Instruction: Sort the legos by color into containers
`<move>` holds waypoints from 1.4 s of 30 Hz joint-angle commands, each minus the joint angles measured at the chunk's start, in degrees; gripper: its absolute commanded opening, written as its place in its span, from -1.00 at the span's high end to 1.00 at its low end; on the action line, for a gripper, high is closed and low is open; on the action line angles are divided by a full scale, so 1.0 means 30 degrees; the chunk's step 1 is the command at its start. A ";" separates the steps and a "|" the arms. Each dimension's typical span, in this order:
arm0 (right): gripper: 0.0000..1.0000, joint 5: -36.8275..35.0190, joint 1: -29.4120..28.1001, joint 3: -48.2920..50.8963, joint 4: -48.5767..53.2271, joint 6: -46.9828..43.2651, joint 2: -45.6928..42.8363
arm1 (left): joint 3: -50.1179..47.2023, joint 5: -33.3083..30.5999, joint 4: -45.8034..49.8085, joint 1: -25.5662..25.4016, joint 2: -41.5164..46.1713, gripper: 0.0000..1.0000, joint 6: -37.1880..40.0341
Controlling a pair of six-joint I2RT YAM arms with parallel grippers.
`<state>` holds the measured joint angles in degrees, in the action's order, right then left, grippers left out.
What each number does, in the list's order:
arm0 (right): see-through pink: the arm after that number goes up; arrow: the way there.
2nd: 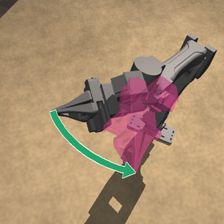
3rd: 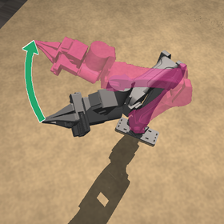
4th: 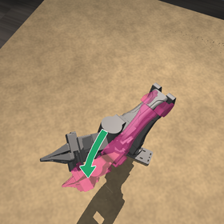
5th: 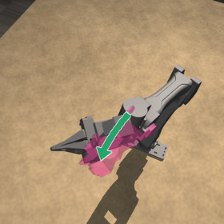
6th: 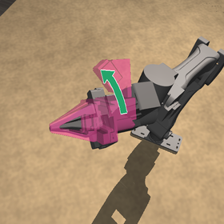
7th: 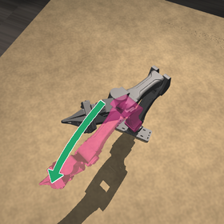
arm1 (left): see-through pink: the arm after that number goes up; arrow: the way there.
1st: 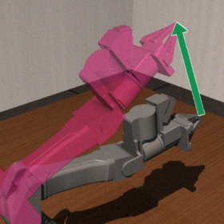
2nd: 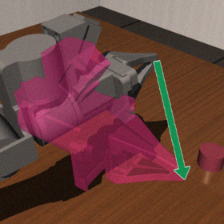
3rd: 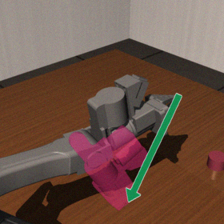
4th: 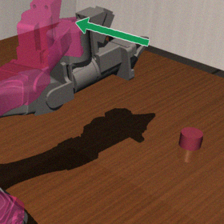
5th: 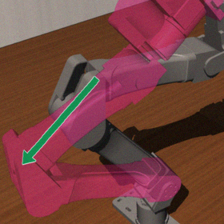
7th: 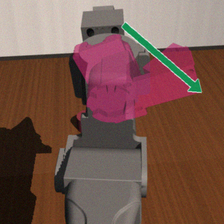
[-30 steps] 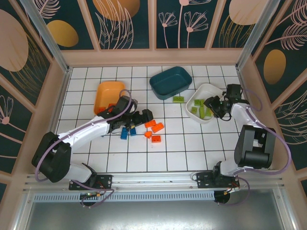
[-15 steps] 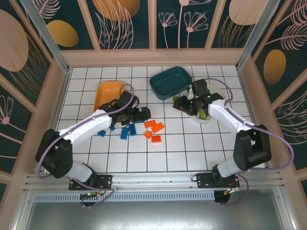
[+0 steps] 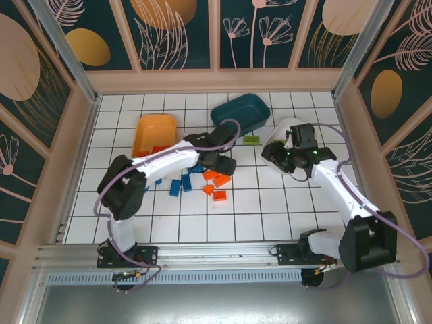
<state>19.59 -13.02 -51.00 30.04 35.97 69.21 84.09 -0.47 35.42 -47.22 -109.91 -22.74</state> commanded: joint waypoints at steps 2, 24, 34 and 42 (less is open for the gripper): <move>-0.02 0.0441 0.0610 0.1059 0.1107 0.0228 -0.1404 | 0.1643 -0.0149 0.0703 -0.0636 -0.1933 -0.40 0.1702; -0.02 0.0685 0.0646 0.2085 0.1037 0.0877 -0.2470 | 0.0738 -0.0428 0.0719 -0.0774 -0.4091 -0.29 0.3087; -0.02 0.0771 0.0618 0.1856 0.0994 0.0990 -0.2473 | 0.0328 -0.1129 0.0442 -0.0759 -0.4526 0.01 0.2755; -0.02 0.0764 0.0618 0.2045 0.0811 0.0968 -0.2675 | 0.1752 -0.1802 0.0829 -0.0727 -0.4774 0.17 0.2542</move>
<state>21.32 -11.33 -45.04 33.21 38.15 62.48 87.83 -5.13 34.65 -49.60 -121.71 -14.17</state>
